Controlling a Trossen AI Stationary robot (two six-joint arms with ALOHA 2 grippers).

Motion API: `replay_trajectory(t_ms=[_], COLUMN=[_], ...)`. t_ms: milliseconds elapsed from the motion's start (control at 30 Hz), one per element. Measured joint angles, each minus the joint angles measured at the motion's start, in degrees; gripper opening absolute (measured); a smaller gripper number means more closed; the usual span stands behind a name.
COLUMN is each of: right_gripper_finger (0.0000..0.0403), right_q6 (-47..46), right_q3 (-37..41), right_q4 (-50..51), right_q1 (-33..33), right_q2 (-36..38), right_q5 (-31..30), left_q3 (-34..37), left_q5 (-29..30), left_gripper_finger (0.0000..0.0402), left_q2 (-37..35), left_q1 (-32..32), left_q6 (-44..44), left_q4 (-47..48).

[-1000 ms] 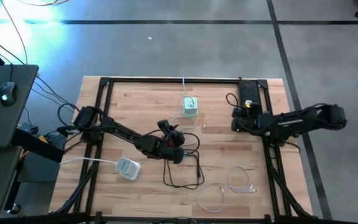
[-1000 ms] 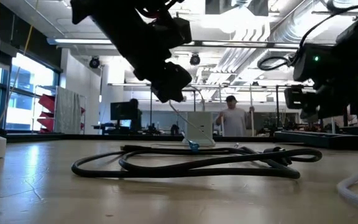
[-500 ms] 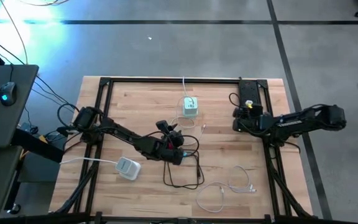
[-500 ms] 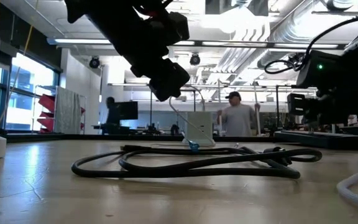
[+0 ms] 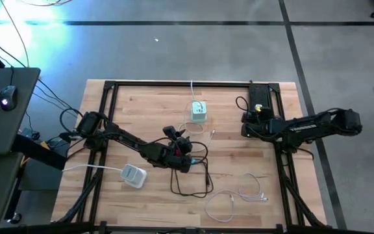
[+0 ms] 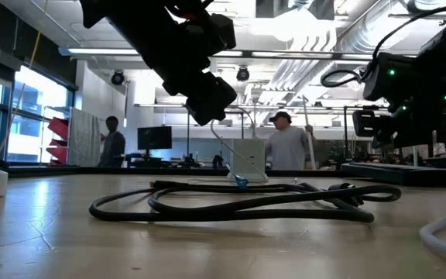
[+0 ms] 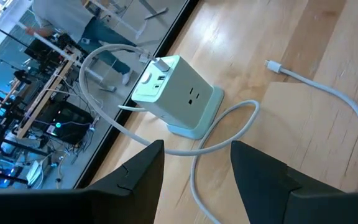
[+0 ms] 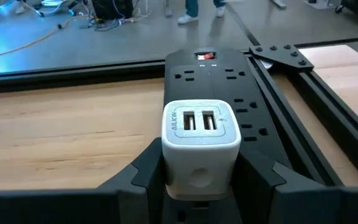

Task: Insert USB
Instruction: Insert the white charger adapter into the black outlet extension

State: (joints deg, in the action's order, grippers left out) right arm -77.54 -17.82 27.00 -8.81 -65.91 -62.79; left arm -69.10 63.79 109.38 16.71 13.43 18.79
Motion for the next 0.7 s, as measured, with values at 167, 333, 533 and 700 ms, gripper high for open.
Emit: replay_trajectory(t_ms=[167, 333, 533, 700], right_gripper_finger=[0.0118, 0.0118, 0.0118, 0.0118], right_q6=[-2.8, -7.1, -7.5, -9.7], right_q3=[0.0, 0.0, 0.0, -0.1], right_q4=[1.9, 5.4, 2.9, 2.3], right_q1=[1.9, 2.6, 2.6, 3.0], right_q2=[-0.1, -1.2, -4.9, -8.3], right_q5=[0.3, 0.4, 1.0, 0.2], left_q3=[0.0, 0.0, 0.0, 0.0], left_q5=[0.1, 0.2, 0.1, 0.1], left_gripper_finger=[0.0163, 0.0163, 0.0163, 0.0163], left_q2=[0.0, 0.0, 0.0, 0.0], left_q1=[0.0, 0.0, 0.0, 0.0], left_q6=[0.0, 0.0, 0.0, 0.0], left_q4=[0.0, -0.2, -0.6, -0.6])
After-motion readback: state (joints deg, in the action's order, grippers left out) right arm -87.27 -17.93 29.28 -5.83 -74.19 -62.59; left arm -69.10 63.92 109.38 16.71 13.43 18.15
